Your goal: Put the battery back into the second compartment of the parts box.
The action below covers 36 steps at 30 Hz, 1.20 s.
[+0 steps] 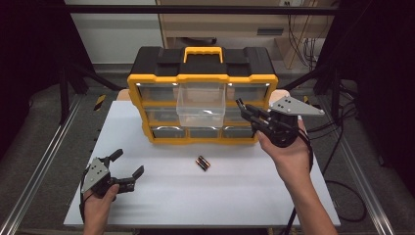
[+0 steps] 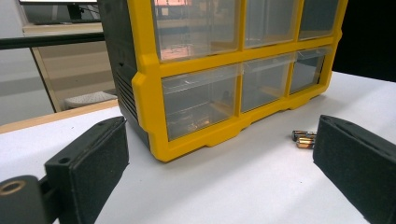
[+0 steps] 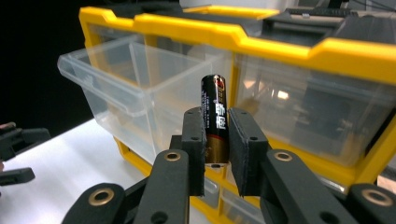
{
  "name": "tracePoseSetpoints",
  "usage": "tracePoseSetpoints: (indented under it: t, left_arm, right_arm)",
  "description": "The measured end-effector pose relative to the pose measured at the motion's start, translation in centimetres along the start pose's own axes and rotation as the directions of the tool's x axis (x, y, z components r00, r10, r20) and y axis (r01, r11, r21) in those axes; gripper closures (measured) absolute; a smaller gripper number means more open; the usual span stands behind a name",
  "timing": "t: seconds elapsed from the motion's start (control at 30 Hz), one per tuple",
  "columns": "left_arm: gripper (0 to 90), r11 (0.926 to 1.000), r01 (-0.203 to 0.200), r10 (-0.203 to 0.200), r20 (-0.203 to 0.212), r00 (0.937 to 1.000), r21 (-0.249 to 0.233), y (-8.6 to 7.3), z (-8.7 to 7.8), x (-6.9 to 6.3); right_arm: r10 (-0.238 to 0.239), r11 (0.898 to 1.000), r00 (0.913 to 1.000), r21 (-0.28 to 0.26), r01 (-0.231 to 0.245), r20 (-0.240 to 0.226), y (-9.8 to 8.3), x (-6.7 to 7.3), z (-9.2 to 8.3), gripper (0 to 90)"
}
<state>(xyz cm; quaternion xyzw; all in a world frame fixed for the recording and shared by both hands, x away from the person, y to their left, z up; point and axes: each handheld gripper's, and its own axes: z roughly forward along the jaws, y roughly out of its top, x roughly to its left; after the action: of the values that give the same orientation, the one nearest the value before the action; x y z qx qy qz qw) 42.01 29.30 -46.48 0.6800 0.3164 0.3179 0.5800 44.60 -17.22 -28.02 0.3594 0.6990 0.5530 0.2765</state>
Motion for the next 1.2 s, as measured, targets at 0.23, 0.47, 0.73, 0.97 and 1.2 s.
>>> tracePoseSetpoints:
  t: [0.23,0.47,0.73,0.97,1.2]
  left_arm:
    - [3.2,1.0,-0.001,0.001,-0.002,1.0,0.0,0.0,0.0,0.0]
    - [3.1,1.0,0.0,0.0,-0.003,1.0,0.001,0.0,0.0,0.0]
    - [3.2,1.0,0.003,-0.003,-0.004,1.0,-0.003,0.0,-0.1,0.1]
    - [3.2,1.0,0.008,-0.008,-0.009,0.9999,-0.006,0.0,-0.1,0.2]
    - [3.2,1.0,0.007,-0.007,-0.009,0.9999,-0.005,0.0,-0.1,0.3]
  right_arm:
    - [-0.015,1.0,0.9999,-0.026,0.015,-0.003,1.8,0.3,-0.2,76.9]
    - [-0.029,0.999,0.9995,-0.043,0.028,-0.015,3.9,0.7,-0.1,76.9]
    - [-0.044,0.998,0.9983,-0.044,0.042,-0.038,6.2,1.1,0.6,76.9]
    - [-0.069,0.997,0.9963,-0.02,0.068,-0.051,7.0,1.7,1.7,76.9]
    - [-0.083,0.996,0.9946,0.008,0.084,-0.062,7.6,1.9,2.5,76.9]
